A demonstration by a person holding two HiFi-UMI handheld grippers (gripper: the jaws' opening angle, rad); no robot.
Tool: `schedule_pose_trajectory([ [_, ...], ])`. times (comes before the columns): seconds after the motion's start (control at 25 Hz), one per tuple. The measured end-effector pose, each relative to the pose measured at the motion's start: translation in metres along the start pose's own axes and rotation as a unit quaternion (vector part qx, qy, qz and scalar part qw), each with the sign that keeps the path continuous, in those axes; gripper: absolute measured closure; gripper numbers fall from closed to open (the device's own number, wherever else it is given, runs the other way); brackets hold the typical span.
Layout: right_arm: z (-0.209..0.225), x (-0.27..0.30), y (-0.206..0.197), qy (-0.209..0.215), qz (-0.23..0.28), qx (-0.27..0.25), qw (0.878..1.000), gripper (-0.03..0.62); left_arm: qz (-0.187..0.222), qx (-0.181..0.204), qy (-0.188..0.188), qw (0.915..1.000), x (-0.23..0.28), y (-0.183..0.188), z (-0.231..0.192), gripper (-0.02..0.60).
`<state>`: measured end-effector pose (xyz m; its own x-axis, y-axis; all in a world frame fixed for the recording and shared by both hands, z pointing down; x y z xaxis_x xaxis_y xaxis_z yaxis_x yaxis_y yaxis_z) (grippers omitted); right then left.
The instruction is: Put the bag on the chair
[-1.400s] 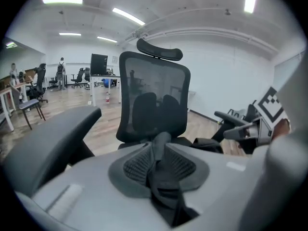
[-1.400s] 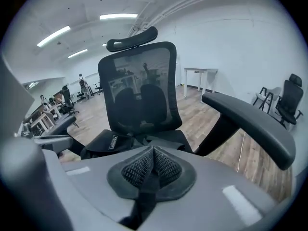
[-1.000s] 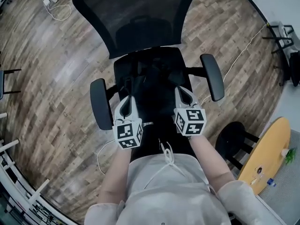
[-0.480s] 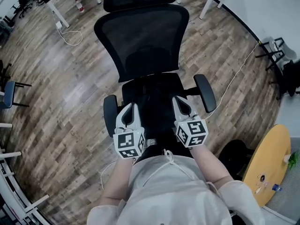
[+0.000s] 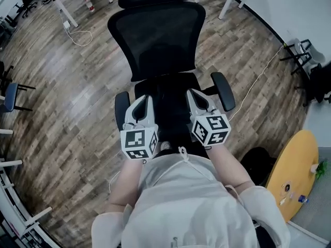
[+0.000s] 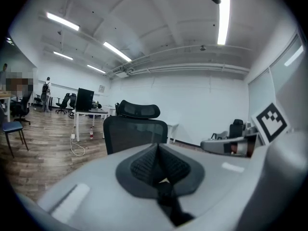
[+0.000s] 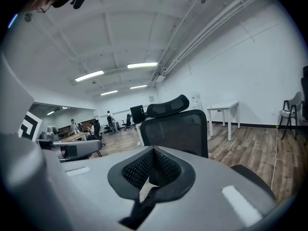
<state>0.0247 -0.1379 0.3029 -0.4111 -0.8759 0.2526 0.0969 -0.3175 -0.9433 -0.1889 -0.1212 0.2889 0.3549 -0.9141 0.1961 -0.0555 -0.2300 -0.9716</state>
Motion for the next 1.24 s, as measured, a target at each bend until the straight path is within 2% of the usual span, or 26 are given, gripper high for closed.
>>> schedule_pose_trajectory([
  [0.2,-0.007,0.001,-0.002,0.004,-0.006,-0.018,1.000,0.595,0.008,0.003,-0.018,0.9998,0.003,0.004,-0.001,0.574],
  [0.56,-0.011,-0.005,-0.001,0.000,-0.006,-0.023,1.000,0.595,0.004,0.009,-0.026,0.9996,0.000,0.004,0.003,0.574],
  [1.24,0.007,0.006,0.008,0.006,-0.003,-0.034,0.999,0.595,0.004,0.009,-0.019,0.9998,0.024,0.010,0.013,0.574],
])
Point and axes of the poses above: the fingertips, and each gripper's own axes: x forward along the fingers, z to its right, y out of its top, the point moved 9 cm from there along -x, backward along the fingers, and after that the axes turned 2 degrees about z, right-handed, at the moved point
